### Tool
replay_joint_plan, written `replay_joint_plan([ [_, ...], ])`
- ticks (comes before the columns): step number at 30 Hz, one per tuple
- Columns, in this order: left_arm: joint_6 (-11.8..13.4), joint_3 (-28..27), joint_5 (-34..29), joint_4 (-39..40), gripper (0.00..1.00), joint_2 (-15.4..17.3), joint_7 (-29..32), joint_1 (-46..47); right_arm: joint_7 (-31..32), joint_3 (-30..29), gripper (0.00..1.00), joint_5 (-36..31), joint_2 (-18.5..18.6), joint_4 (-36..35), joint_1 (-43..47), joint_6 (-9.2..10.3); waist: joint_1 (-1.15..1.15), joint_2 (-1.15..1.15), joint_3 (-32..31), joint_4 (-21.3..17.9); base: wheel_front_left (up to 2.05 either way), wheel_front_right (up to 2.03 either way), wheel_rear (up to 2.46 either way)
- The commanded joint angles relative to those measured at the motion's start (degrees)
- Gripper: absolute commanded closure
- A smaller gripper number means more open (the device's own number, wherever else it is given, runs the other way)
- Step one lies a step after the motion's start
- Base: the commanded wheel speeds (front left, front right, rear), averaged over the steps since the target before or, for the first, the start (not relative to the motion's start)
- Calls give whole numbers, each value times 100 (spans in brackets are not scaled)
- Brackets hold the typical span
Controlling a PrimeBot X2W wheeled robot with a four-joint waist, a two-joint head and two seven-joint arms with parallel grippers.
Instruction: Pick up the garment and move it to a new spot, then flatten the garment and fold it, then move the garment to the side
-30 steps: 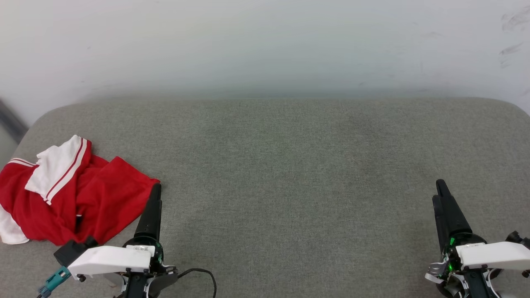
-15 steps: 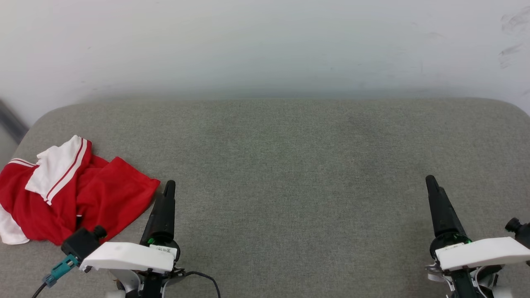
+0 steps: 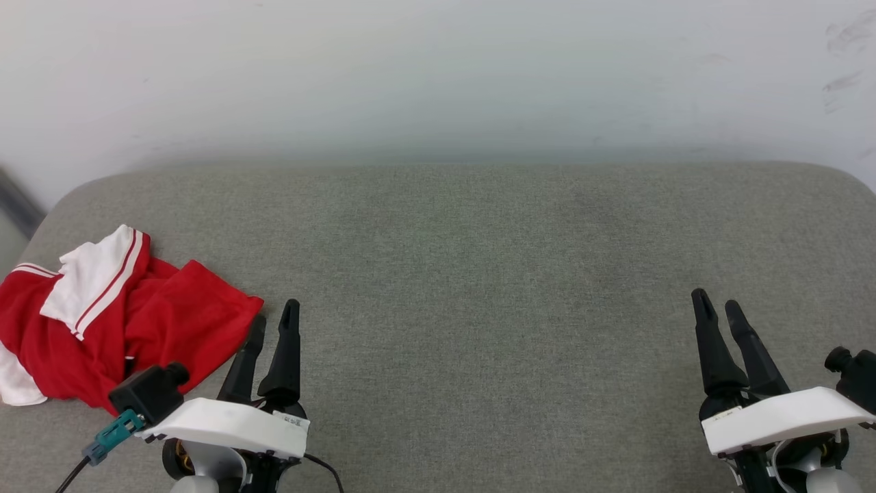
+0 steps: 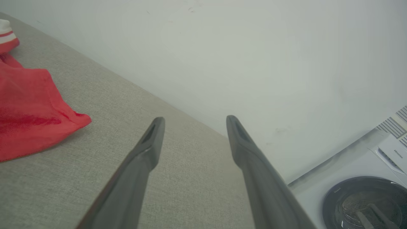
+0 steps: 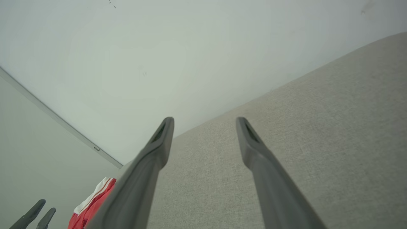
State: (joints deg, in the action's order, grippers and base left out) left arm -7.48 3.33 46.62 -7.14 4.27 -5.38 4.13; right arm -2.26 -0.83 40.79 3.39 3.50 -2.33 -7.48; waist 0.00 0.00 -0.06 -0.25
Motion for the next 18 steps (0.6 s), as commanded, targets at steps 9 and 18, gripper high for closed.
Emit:
replay_joint_plan([
  [9, 66, 8, -1115, -90, 0, 146, -208, 136, 105, -56, 0, -1150, -29, -253, 37, -2, 0, 0, -11, -20, 0, 0, 0],
  [18, 125, 33, -1763, -243, 0, 212, -353, 153, 169, -118, 0, -1946, -43, -380, 136, -2, 0, 0, -30, -31, 0, 0, 0],
])
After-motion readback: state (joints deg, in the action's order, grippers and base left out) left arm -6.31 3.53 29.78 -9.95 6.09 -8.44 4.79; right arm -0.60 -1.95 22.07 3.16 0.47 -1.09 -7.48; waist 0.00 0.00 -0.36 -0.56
